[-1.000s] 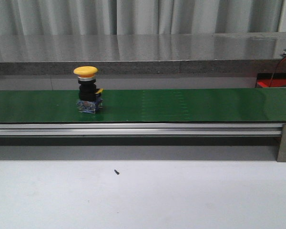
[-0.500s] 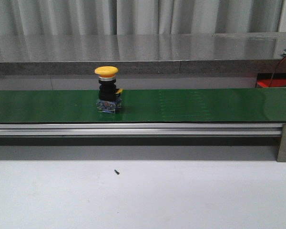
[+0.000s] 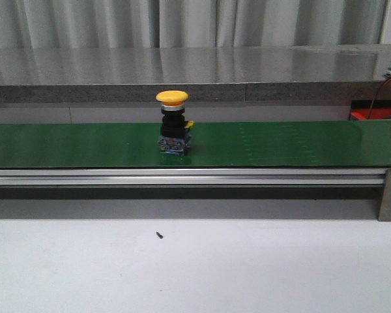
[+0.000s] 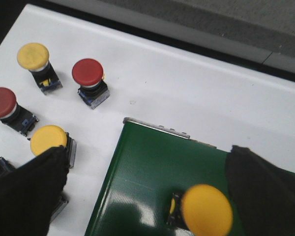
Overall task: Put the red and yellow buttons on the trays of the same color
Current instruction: 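Set the second yellow button on the belt and open the left gripper, then lower the right gripper onto the first yellow button at the belt's end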
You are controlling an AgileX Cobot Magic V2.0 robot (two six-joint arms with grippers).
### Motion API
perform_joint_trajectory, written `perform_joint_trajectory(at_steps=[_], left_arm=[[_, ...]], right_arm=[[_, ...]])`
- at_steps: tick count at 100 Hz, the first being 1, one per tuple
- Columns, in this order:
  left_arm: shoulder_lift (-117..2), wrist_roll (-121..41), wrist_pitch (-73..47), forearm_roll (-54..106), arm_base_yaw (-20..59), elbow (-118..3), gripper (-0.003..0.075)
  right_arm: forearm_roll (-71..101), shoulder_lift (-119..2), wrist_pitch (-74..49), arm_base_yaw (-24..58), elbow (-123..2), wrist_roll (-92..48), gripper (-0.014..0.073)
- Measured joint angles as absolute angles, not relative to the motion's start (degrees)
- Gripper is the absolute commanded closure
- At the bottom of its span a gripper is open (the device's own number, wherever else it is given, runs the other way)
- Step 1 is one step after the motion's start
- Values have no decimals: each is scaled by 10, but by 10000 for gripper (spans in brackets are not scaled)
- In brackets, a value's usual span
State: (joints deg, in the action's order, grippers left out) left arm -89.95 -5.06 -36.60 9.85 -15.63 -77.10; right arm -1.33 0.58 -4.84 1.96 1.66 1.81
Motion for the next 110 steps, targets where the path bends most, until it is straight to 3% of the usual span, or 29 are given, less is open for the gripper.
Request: perform_joint_trajectory(at_steps=[38, 73, 87, 110], left_arm=[[-795, -81, -350, 104, -105, -744, 94], [-600, -102, -221, 105, -52, -523, 144], [-529, -103, -191, 105, -24, -421, 264], [-422, -103, -144, 112, 28, -308, 596]], right_arm=[[-13, 6, -48, 20, 17, 18, 662], [-13, 6, -21, 20, 17, 18, 662], [-10, 6, 18, 20, 17, 18, 662], [43, -1, -41, 20, -33, 18, 662]])
